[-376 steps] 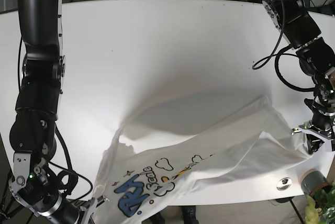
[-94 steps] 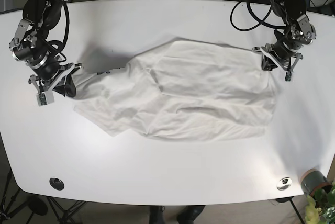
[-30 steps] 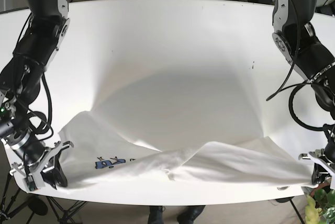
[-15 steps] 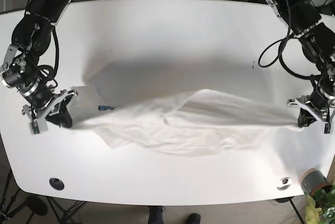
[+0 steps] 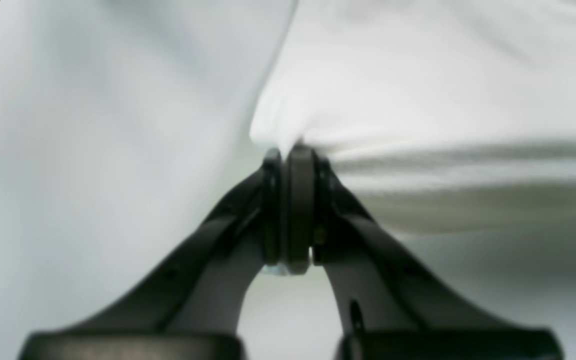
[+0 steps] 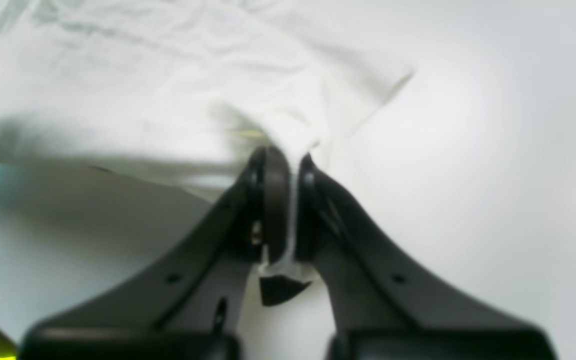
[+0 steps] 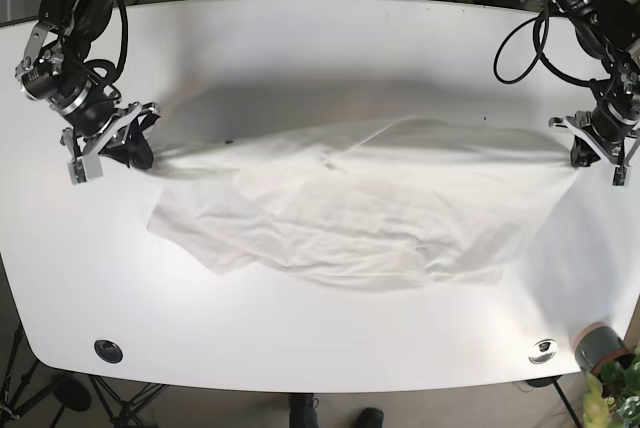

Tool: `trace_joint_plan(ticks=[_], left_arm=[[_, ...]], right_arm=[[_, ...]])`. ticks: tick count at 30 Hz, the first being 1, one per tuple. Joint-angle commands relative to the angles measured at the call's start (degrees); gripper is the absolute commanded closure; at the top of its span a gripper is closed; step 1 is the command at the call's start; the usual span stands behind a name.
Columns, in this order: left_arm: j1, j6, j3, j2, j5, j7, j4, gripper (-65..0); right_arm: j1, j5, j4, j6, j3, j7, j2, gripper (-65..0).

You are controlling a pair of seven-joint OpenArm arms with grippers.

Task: Fold the T-shirt properly
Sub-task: 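Lay the shirt down, dragging both grippers back across the table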

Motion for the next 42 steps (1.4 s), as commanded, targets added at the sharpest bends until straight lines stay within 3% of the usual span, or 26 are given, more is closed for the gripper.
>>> trace_joint_plan(ticks=[1, 11, 18, 20, 24, 29, 34, 42], left_arm=[[1.02, -0.64, -1.38, -1.19, -0.48, -1.07, 1.03, 0.0], [9.54, -0.64, -1.38, -1.19, -0.48, -7.23, 0.95, 0.0], [10.51, -0.64, -1.2, -1.19, -0.31, -7.66, 0.51, 0.0], [10.51, -0.64, -1.12, -1.28, 0.92, -7.58, -0.2, -2.5], [10.34, -0.64, -1.12, -1.28, 3.91, -7.58, -0.9, -15.6], [10.78, -0.64, -1.12, -1.28, 4.7, -7.4, -0.81, -26.1], [14.38, -0.64, -1.47, -1.63, 4.7, -6.87, -1.16, -33.9], [13.24, -0.64, -1.55, -1.28, 4.35, -6.87, 1.12, -34.9]], right_arm=[[-1.29, 0.72, 1.26, 0.35, 0.38, 1.46, 0.42, 0.0], [-8.85, 0.72, 1.26, 0.35, 0.38, 1.46, 0.24, 0.0], [-11.05, 0.46, 1.18, 0.17, 0.38, 1.46, 0.24, 0.0], [-11.14, 0.46, 1.18, 0.09, 0.38, 1.46, 0.24, -9.0], [-12.02, 0.46, 1.26, 0.09, 0.38, 1.46, 0.24, -30.3], [-12.19, 0.72, 1.61, 0.35, 0.38, 1.46, 0.24, -46.1], [-12.28, 0.72, 1.7, 0.35, 0.38, 1.46, 0.42, -49.6], [-9.73, 0.72, 1.79, 0.44, 0.47, 2.25, 0.24, -49.6]])
